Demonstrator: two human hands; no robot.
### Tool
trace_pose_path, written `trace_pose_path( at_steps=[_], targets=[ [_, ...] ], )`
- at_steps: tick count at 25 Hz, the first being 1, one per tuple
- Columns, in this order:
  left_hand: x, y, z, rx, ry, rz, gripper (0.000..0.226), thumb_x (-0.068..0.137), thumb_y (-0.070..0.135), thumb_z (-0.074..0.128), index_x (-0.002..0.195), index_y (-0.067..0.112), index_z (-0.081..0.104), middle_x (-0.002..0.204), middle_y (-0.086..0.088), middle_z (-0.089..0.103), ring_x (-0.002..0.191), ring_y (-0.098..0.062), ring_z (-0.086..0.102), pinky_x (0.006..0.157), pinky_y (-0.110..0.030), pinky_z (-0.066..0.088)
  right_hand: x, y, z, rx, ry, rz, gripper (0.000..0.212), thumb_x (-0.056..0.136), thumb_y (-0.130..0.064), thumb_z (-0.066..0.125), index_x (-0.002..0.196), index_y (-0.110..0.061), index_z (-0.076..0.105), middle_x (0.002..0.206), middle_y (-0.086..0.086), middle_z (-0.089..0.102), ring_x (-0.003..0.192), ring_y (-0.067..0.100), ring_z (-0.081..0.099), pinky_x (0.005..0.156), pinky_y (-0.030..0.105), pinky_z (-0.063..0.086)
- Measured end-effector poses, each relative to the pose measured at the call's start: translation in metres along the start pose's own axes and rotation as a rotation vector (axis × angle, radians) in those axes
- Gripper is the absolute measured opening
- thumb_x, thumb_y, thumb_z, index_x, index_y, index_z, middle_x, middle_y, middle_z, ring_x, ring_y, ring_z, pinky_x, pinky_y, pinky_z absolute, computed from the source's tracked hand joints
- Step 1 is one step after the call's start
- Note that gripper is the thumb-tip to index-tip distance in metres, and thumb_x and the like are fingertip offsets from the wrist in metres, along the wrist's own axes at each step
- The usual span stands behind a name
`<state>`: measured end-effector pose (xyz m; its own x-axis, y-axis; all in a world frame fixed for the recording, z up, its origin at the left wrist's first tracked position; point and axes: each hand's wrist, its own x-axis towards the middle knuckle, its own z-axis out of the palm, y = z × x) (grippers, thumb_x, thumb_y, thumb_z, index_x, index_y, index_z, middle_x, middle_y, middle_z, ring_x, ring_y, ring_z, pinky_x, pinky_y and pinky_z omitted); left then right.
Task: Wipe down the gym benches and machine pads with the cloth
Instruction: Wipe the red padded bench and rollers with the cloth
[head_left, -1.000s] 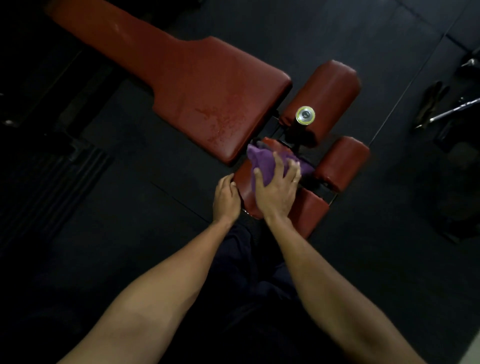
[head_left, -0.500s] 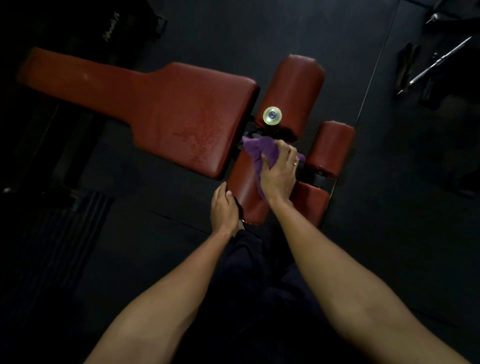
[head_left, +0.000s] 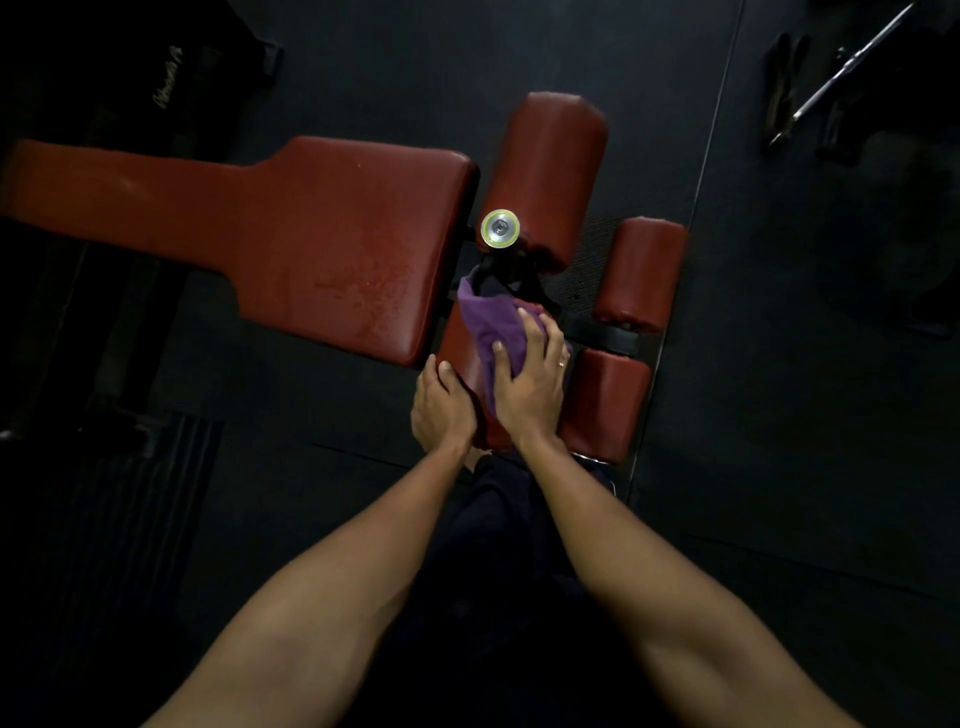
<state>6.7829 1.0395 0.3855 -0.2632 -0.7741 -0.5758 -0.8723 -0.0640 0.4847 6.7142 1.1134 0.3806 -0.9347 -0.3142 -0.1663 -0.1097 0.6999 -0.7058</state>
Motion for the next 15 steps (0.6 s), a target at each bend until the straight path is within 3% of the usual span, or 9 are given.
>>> trace_pose_path(
  at_steps=[5, 9, 12, 15],
  targets=[
    [0.0, -0.002, 0.004, 0.013, 0.036, 0.004, 0.052, 0.108, 0.046, 0.023, 0.153, 0.025, 0.04, 0.154, 0.0, 0.045, 0.137, -0.023, 0.046, 0.111, -0.041, 0.034, 0.038, 0.0, -0.009, 0.274, 0.069, 0.287, 0.052, 0.1, -0.048, 0.054, 0.146, -0.026, 0.046, 0.145, 0.001, 0.049, 0.129, 0.027, 0.053, 0.096, 0.032, 0.04],
    [0.0, -0.005, 0.005, 0.019, 0.06, 0.025, 0.051, 0.108, 0.045, 0.024, 0.151, 0.025, 0.042, 0.151, 0.0, 0.048, 0.134, -0.024, 0.049, 0.107, -0.04, 0.037, -0.027, 0.002, -0.009, 0.265, 0.017, 0.285, 0.075, 0.092, -0.059, 0.061, 0.152, -0.021, 0.034, 0.152, 0.002, 0.04, 0.132, 0.024, 0.049, 0.096, 0.027, 0.038],
    [-0.001, -0.003, 0.006, 0.03, 0.067, 0.034, 0.051, 0.108, 0.045, 0.024, 0.151, 0.024, 0.042, 0.15, -0.001, 0.049, 0.133, -0.026, 0.05, 0.105, -0.04, 0.038, -0.084, 0.006, -0.008, 0.181, -0.052, 0.323, 0.085, 0.086, -0.065, 0.063, 0.151, -0.021, 0.03, 0.15, 0.001, 0.037, 0.129, 0.023, 0.05, 0.096, 0.039, 0.05],
    [0.0, -0.003, 0.005, 0.028, 0.056, 0.041, 0.052, 0.108, 0.045, 0.024, 0.152, 0.024, 0.042, 0.151, -0.001, 0.048, 0.133, -0.026, 0.049, 0.106, -0.04, 0.037, -0.055, -0.004, -0.007, 0.191, -0.014, 0.288, 0.082, 0.086, -0.062, 0.066, 0.15, -0.023, 0.032, 0.148, 0.002, 0.04, 0.128, 0.025, 0.053, 0.094, 0.037, 0.05]
  ],
)
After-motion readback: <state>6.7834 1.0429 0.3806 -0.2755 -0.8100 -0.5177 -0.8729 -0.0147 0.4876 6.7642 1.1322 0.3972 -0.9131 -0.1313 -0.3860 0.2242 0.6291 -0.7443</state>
